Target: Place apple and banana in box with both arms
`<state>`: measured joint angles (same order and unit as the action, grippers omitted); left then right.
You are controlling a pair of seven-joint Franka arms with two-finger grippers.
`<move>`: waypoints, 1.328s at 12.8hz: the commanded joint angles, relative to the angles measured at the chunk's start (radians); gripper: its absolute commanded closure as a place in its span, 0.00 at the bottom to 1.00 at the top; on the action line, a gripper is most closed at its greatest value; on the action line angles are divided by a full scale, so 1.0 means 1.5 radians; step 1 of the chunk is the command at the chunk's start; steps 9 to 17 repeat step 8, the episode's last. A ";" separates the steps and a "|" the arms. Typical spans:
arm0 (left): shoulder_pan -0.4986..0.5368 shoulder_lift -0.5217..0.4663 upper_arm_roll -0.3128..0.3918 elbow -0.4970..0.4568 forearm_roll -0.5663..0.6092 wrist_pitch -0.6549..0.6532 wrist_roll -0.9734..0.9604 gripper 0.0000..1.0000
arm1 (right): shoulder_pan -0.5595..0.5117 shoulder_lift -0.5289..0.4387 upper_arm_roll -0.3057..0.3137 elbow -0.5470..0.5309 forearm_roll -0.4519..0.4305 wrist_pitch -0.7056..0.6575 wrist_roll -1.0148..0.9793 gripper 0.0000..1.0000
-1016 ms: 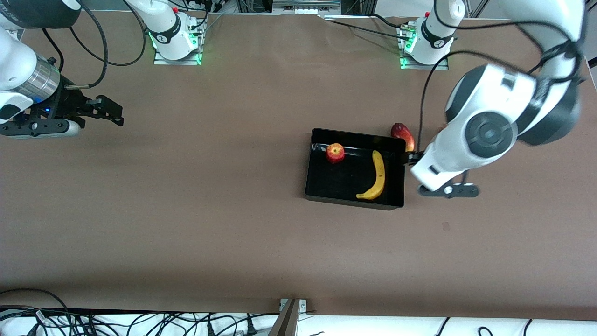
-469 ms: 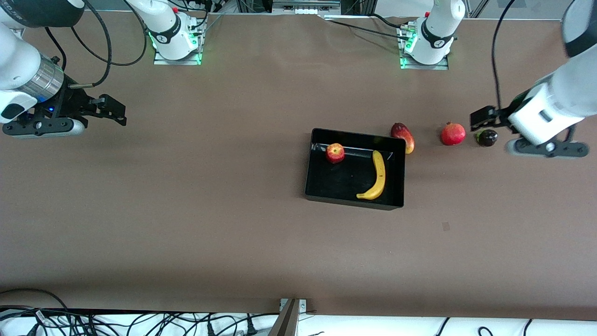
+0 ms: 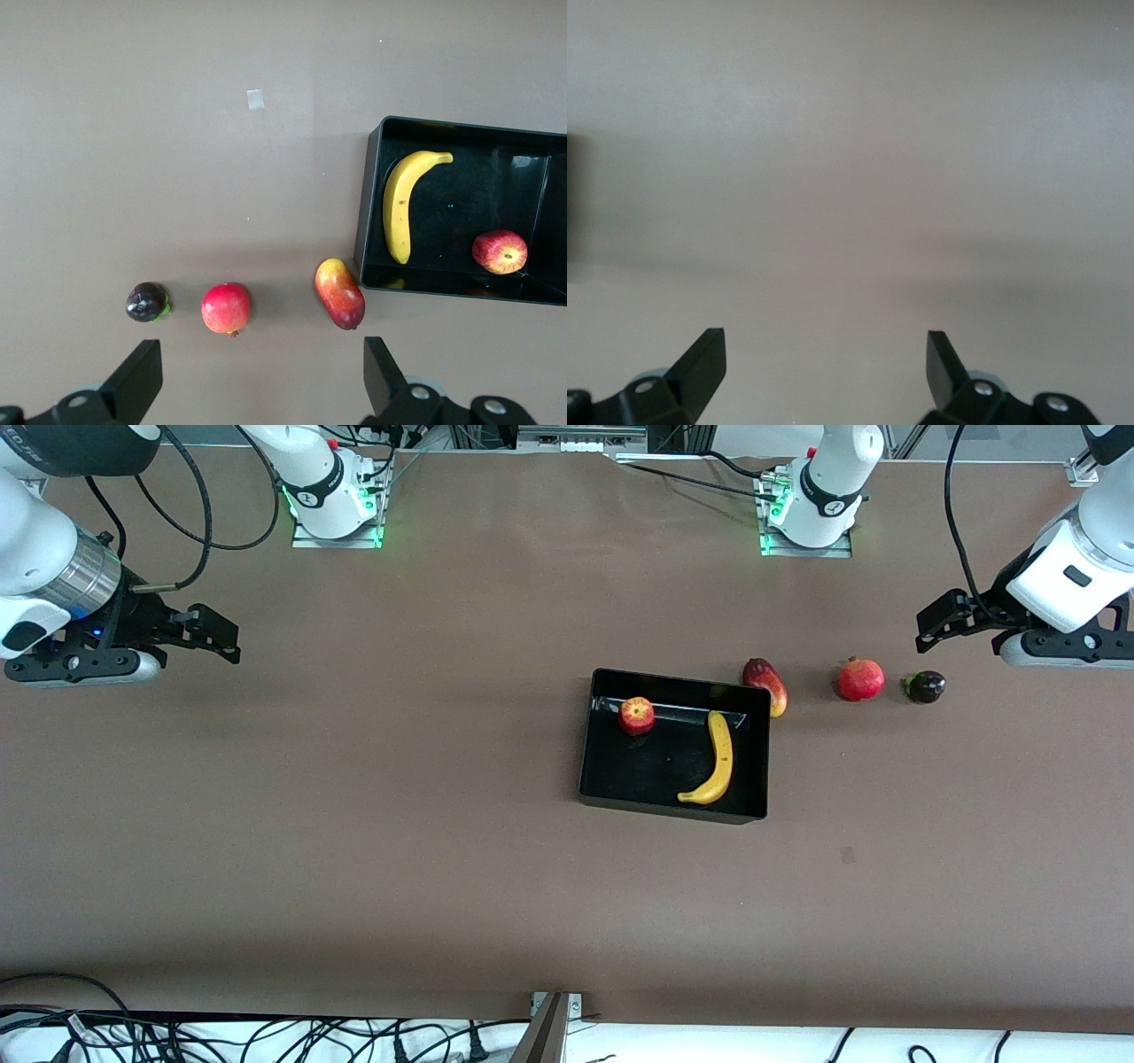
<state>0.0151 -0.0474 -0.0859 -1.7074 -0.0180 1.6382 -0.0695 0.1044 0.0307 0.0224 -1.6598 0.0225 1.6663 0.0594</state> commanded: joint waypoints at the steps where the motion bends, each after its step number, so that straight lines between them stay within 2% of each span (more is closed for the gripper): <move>1: -0.008 -0.002 0.012 -0.009 -0.003 0.003 0.012 0.00 | 0.003 -0.001 0.000 0.008 -0.010 -0.006 -0.001 0.00; 8: -0.004 0.020 0.013 0.016 -0.003 -0.015 0.006 0.00 | 0.003 -0.001 0.001 0.008 -0.010 -0.008 0.000 0.00; 17: -0.004 0.020 0.013 0.016 -0.003 -0.015 0.006 0.00 | 0.003 -0.001 0.001 0.008 -0.010 -0.008 0.000 0.00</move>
